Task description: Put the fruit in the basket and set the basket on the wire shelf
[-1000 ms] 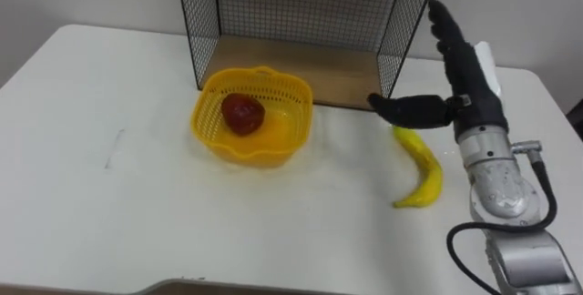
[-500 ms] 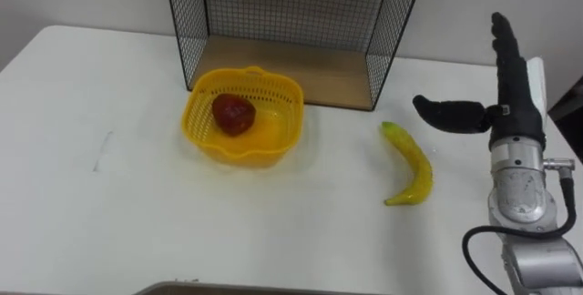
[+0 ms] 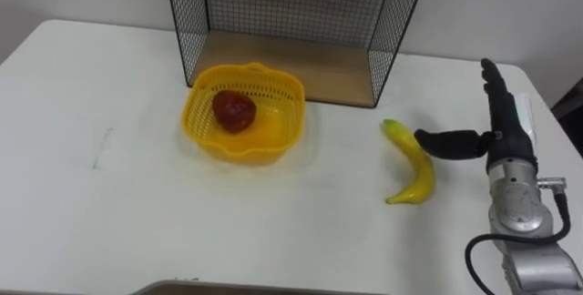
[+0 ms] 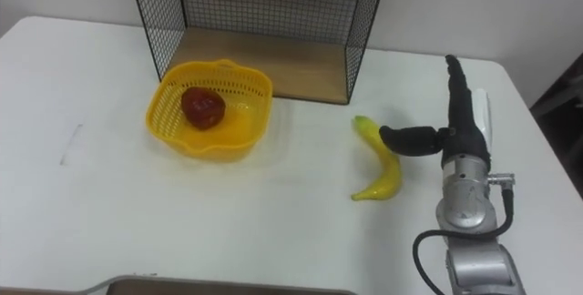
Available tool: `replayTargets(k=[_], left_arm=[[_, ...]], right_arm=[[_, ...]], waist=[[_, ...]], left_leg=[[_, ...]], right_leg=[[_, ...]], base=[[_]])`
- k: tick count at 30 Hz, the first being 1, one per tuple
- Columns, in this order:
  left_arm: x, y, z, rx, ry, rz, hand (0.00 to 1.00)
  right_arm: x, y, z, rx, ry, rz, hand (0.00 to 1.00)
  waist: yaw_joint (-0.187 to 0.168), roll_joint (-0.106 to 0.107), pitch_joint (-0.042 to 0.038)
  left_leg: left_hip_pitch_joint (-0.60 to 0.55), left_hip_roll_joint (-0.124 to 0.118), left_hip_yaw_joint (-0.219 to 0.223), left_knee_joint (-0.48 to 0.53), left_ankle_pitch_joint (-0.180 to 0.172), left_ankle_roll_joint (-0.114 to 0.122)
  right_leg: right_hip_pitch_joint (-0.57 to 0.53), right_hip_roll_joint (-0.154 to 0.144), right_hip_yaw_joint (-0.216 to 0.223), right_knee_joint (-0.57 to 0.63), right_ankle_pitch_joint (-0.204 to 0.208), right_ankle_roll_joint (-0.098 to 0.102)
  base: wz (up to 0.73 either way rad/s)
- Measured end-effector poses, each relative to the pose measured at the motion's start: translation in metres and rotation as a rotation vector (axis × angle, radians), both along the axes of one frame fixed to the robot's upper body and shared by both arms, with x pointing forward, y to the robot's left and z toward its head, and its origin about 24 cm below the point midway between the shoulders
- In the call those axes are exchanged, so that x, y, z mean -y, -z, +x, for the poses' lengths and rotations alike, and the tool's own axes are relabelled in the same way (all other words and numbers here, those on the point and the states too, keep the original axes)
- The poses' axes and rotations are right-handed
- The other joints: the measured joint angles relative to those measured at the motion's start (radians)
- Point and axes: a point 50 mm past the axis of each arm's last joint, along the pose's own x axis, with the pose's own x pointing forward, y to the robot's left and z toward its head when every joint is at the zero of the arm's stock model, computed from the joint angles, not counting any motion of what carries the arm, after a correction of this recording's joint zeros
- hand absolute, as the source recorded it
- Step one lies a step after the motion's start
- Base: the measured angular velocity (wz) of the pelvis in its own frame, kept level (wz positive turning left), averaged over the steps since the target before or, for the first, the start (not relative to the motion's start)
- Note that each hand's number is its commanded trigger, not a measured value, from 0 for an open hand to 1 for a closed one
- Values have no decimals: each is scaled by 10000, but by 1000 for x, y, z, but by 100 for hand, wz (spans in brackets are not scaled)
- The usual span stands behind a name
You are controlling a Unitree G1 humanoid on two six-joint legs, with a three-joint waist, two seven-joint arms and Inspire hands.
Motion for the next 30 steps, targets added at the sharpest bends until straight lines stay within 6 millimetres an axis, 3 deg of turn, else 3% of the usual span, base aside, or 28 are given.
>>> replayTargets(k=[3, 8, 13, 16, 18, 30], left_arm=[[0, -1, 3, 133, 42, 24, 0], [0, -1, 6, 153, 56, 58, 0], [2, 0, 6, 110, 11, 12, 0], [5, 1, 3, 26, -32, -52, 0], [7, 1, 1, -27, -61, -103, 0], [9, 2, -2, -165, -144, -127, 0]], right_arm=[[-1, 1, 0, -86, -166, 48, 0], [-1, 5, 0, -356, -281, 120, 0], [-1, 12, -2, -816, -391, 215, 0], [-1, 15, -3, -1000, -476, 267, 0], [0, 20, -3, -1283, -517, 321, 0], [-3, 33, -7, -2194, -1005, 225, 0]], waist=[[47, -50, 60], [169, -66, 65], [273, 87, 85], [280, 229, 23], [277, 271, 30], [244, 47, 45]], left_leg=[[-13, 1, 6, 1, 0, 0], [-41, 0, 32, 12, 0, 0], [-42, 0, 32, 18, 0, 0], [-23, 0, 32, 15, 0, 0], [69, 1, 29, 9, 0, 0], [80, -5, 22, 28, 0, 0]], right_leg=[[-18, 1, 5, -4, 0, 0], [-49, 1, 31, -4, 0, 0], [-21, 0, 25, -1, 1, 0], [-7, 1, 22, 2, 0, 0], [71, 2, 15, 2, 0, 0], [130, -1, 20, -27, -5, 4]], base=[[0], [0], [0], [0], [0], [0]])
